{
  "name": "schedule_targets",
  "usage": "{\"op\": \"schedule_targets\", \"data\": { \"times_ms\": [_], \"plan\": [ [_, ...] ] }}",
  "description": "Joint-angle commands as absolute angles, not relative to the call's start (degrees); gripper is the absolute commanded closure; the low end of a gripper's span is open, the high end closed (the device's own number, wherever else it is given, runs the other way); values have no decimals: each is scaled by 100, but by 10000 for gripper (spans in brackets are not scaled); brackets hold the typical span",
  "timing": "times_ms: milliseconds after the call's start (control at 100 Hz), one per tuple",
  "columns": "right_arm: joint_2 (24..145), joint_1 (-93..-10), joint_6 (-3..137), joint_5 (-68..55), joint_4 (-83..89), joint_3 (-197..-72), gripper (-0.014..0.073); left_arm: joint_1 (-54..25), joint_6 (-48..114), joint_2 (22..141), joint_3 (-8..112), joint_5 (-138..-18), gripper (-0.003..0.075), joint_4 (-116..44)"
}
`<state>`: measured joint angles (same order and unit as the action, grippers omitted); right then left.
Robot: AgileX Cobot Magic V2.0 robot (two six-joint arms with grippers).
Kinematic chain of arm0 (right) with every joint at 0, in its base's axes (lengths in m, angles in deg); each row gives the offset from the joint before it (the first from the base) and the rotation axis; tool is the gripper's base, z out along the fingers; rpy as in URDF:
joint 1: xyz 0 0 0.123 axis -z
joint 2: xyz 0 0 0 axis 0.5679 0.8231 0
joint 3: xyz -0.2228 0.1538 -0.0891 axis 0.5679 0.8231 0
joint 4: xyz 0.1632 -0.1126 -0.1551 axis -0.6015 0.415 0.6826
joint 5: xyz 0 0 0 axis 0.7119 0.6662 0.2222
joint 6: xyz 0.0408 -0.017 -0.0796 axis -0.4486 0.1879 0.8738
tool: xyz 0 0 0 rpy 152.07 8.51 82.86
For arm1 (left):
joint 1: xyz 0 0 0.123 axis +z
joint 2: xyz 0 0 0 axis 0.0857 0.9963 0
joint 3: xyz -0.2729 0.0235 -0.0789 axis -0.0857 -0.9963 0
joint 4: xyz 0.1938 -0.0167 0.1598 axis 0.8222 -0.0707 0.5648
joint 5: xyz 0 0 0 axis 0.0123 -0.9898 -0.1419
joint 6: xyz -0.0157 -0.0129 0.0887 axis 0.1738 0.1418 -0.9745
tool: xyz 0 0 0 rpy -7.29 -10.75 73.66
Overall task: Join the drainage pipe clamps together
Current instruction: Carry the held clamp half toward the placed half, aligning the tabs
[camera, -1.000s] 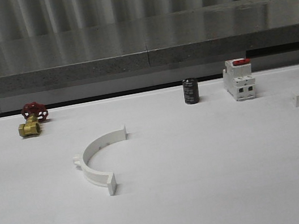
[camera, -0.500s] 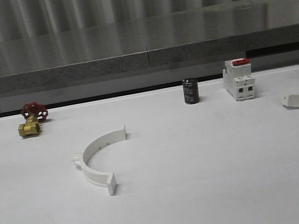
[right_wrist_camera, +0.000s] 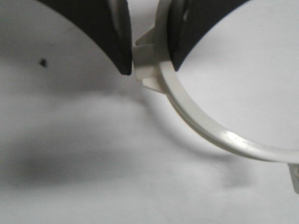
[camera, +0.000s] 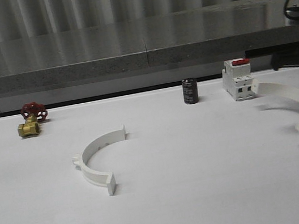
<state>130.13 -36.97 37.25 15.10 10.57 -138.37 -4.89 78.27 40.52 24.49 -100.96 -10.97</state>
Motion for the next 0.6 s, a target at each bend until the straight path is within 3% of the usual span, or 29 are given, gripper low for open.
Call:
{"op": "schedule_targets", "data": {
  "times_ms": [0,260,590],
  "plan": [
    [12687,-4093,3320,1437,967,-14107,580,-471,7850,4096,2590,-9695,740,-1119],
    [12856,-5209,1699,1320,1468,-14453,580,-471,7850,4096,2590,-9695,740,-1119],
    [13614,-6372,-324,2032,3026,-15321,580,-471,7850,4096,2590,-9695,740,-1119]
  ]
}}
